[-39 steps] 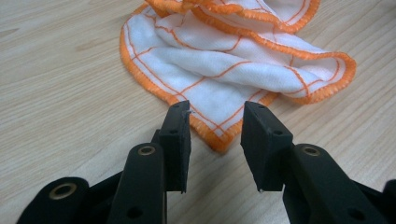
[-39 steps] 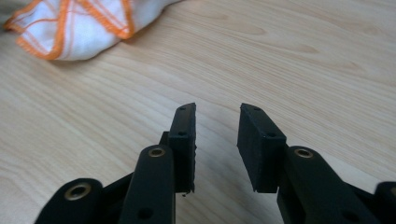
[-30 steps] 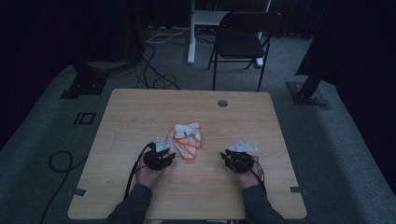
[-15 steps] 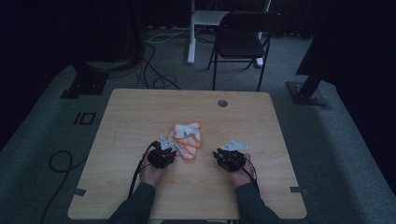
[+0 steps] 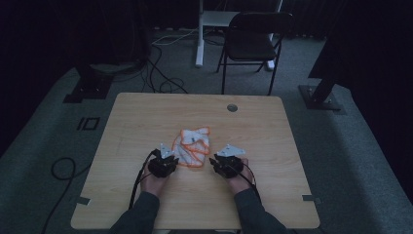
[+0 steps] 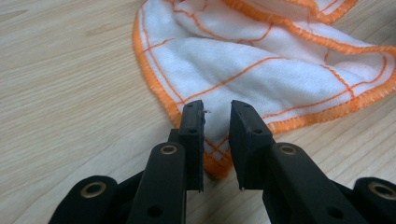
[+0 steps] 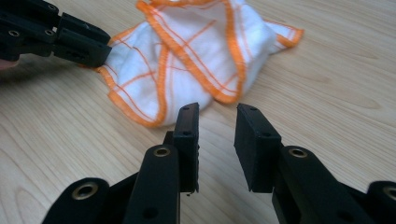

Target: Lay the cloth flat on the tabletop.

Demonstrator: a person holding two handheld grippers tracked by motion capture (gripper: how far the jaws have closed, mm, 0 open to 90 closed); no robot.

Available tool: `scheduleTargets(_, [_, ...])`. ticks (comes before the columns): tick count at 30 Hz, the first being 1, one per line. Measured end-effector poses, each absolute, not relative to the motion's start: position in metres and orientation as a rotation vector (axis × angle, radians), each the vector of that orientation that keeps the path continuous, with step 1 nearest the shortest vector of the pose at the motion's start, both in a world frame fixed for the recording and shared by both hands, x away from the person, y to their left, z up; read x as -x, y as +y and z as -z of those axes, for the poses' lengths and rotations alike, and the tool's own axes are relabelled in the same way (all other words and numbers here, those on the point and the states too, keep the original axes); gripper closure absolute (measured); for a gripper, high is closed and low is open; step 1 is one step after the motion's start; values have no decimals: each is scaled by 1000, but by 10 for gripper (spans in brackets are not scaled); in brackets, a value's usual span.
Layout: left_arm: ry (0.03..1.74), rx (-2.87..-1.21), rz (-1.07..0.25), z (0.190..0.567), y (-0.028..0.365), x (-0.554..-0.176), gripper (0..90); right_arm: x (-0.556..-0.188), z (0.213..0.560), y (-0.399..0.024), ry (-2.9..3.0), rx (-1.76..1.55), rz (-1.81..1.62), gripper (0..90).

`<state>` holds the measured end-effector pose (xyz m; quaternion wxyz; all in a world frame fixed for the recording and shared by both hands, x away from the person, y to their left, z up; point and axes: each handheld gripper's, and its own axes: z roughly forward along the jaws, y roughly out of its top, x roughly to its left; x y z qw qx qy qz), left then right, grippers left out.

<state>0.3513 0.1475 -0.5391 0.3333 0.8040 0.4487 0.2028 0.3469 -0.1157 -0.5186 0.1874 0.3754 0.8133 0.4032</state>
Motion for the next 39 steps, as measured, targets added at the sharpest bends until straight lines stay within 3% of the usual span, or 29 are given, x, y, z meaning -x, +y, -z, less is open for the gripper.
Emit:
scheduleTargets(23, [1199,-2064,-532,541,165,-344,762,-369,513,-82,2298,-1020,-1172,718])
scheduleTargets(39, [1204,-2058,-531,541,167,-344,762,-388,523,-52,2333,-1004,-1114,479])
